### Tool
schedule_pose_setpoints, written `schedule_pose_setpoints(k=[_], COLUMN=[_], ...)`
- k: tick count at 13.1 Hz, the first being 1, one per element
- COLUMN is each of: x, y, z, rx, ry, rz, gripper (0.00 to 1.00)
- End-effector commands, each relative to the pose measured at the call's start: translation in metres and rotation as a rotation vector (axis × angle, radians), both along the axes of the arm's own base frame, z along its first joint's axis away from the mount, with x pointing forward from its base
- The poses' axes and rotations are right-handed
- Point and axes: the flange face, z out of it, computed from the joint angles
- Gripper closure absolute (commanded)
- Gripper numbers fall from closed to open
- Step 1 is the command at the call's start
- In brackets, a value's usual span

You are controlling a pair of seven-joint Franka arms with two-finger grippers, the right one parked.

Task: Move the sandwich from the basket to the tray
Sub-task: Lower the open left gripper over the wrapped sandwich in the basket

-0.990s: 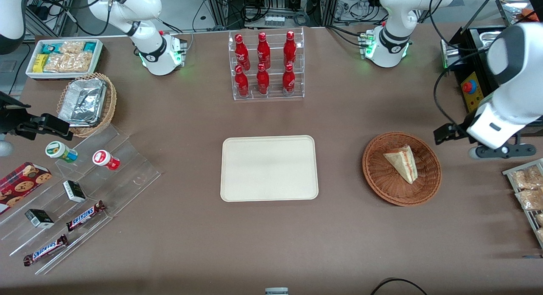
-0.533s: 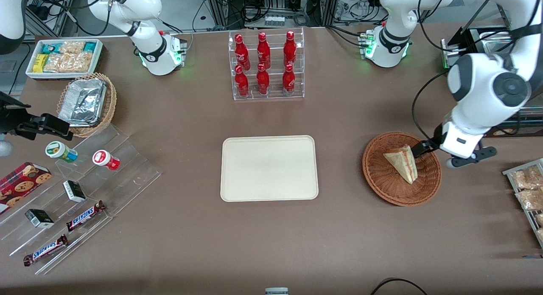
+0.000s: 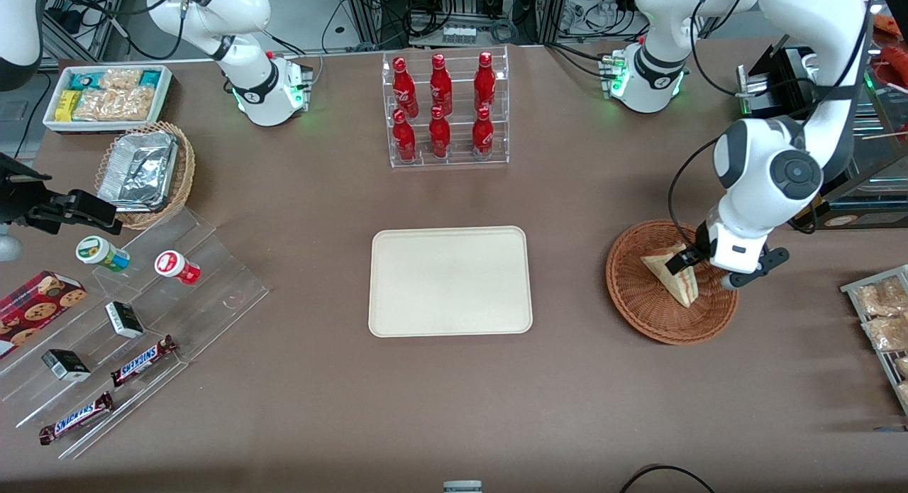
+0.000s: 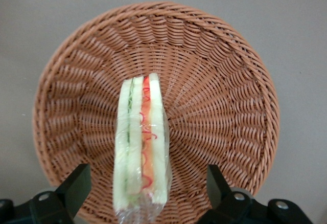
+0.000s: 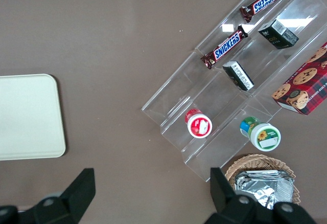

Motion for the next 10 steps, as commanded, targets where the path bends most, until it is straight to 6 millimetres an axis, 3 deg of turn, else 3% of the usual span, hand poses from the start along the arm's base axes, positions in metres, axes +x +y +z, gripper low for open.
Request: schedule_pose_setpoints(k=[1,5,6,7,8,9,10], x=[-0.005,-0.016,-0.018,-0.023,-0.025,-0.026,-0.026], y=[-0.005,-0.003,-0.003,-0.003,-0.003,-0.003,-0.002], z=[-0.024,-0.055,-0.058,-0.062,-0.063,-0.062,-0.062], rx=[-0.007,-0.005,-0.005,-0.003,-0.002,0.0,0.001], ry=[-0.012,0.016,0.023,0.034,0.037,0.038,0.038], rz=[0.025,0.025,0.025,0.027,0.025,0.021,0.017], gripper=[0.0,0.01,0.09,0.41,0.81,1.0,1.0])
